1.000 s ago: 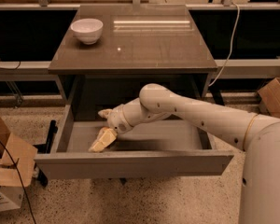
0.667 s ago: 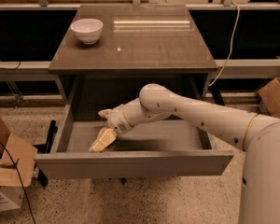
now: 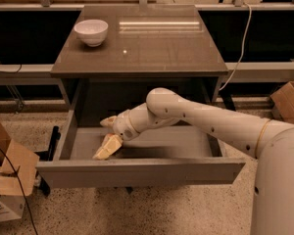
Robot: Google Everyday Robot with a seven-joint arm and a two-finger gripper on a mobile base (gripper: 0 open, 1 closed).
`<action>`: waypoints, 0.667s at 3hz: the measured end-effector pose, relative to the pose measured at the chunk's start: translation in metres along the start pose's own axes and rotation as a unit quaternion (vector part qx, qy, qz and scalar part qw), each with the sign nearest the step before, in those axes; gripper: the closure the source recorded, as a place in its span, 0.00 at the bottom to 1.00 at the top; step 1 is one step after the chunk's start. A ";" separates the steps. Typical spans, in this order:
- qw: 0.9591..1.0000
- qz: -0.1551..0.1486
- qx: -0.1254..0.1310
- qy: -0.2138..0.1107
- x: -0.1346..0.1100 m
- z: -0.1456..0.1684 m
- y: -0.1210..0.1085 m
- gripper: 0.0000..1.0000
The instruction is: Pick orange from top drawer and place on counter
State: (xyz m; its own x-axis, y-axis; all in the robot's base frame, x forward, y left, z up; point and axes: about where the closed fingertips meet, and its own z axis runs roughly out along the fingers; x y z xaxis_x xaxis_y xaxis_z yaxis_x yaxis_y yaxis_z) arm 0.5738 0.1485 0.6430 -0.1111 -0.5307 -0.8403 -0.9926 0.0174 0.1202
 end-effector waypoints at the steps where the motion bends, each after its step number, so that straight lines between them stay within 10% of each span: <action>1: 1.000 0.000 0.000 0.000 -0.001 -0.001 0.000 0.22; 2: 1.000 0.000 0.000 0.000 -0.004 -0.003 0.001 0.01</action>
Offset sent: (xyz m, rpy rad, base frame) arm 0.0630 0.0076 0.1149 0.0123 -0.2211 0.0192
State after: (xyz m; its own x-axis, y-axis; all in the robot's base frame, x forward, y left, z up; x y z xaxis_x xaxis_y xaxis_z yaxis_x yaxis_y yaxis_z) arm 0.5739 0.1485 0.6481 -0.1109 -0.5307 -0.8403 -0.9926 0.0174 0.1201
